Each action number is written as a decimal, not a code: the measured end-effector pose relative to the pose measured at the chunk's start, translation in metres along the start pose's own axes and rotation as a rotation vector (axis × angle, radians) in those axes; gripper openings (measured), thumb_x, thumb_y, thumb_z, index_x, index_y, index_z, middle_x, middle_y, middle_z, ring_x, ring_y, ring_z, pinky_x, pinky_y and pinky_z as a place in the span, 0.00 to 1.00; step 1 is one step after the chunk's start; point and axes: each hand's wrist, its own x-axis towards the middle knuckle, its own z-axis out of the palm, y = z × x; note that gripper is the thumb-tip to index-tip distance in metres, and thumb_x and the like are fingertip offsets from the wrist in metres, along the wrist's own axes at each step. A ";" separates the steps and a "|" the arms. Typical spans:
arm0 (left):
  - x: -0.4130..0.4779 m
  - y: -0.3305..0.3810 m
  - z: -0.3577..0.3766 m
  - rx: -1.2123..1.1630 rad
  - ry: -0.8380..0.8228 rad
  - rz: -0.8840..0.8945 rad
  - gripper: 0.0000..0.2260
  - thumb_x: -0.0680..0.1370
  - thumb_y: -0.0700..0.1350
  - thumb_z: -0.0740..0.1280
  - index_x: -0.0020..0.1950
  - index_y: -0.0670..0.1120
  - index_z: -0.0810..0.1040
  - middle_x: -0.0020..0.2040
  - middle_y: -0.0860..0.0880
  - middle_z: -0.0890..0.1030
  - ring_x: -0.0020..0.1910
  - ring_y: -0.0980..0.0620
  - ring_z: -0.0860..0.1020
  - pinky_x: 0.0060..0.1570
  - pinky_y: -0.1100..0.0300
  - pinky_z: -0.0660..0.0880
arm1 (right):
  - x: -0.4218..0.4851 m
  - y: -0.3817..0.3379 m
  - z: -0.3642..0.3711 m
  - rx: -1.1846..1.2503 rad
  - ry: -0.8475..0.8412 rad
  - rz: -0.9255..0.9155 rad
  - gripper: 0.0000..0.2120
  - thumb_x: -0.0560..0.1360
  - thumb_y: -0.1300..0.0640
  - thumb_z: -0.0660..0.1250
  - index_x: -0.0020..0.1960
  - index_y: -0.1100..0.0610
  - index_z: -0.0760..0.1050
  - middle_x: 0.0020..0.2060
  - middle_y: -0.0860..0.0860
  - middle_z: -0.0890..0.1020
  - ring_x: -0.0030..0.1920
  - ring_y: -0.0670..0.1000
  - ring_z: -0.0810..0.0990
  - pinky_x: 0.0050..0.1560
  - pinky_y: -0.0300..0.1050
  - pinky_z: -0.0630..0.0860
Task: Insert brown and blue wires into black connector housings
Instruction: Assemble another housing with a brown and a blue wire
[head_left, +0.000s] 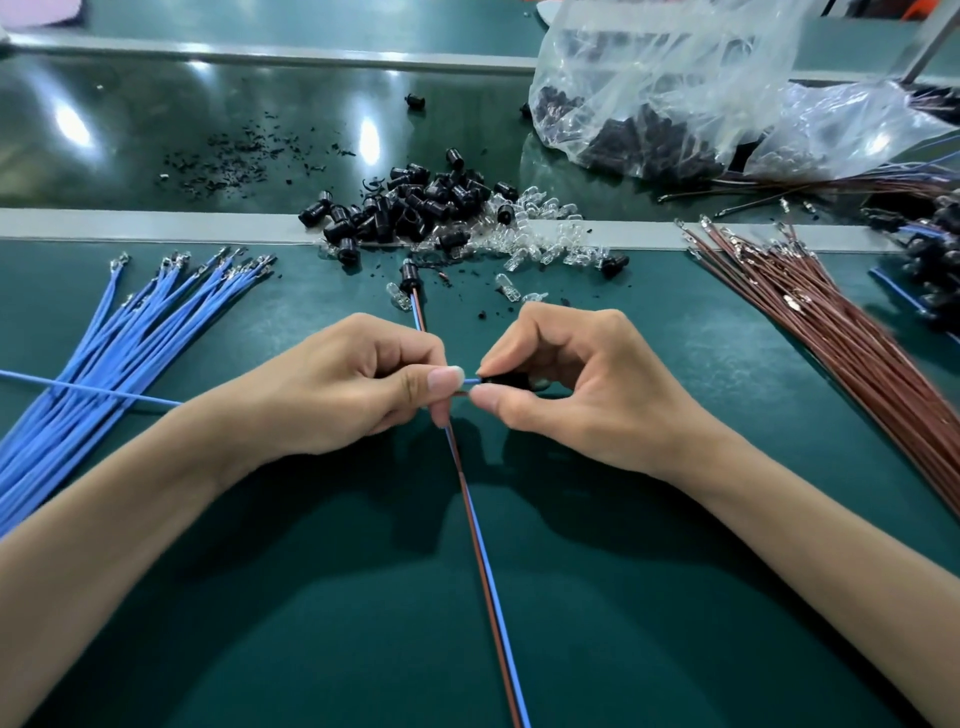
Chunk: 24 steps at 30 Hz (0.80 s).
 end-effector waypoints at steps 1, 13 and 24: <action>0.000 0.000 -0.001 -0.018 -0.004 -0.007 0.12 0.74 0.53 0.62 0.35 0.51 0.78 0.22 0.51 0.63 0.22 0.55 0.58 0.23 0.66 0.55 | 0.000 0.000 -0.001 0.016 -0.006 0.001 0.06 0.69 0.60 0.73 0.40 0.54 0.76 0.35 0.46 0.81 0.34 0.42 0.79 0.40 0.33 0.74; 0.000 0.004 0.002 -0.012 0.087 -0.033 0.14 0.76 0.54 0.64 0.37 0.47 0.79 0.21 0.52 0.66 0.22 0.57 0.60 0.23 0.69 0.57 | 0.003 0.000 -0.005 0.180 0.025 0.069 0.06 0.68 0.63 0.74 0.42 0.56 0.78 0.35 0.45 0.82 0.35 0.41 0.79 0.39 0.32 0.74; 0.002 0.040 0.020 0.226 -0.080 -0.083 0.16 0.77 0.60 0.62 0.40 0.52 0.84 0.29 0.51 0.76 0.27 0.52 0.69 0.31 0.61 0.68 | 0.014 0.008 -0.011 0.441 0.378 0.190 0.10 0.71 0.56 0.70 0.52 0.53 0.74 0.30 0.46 0.80 0.31 0.44 0.77 0.37 0.35 0.74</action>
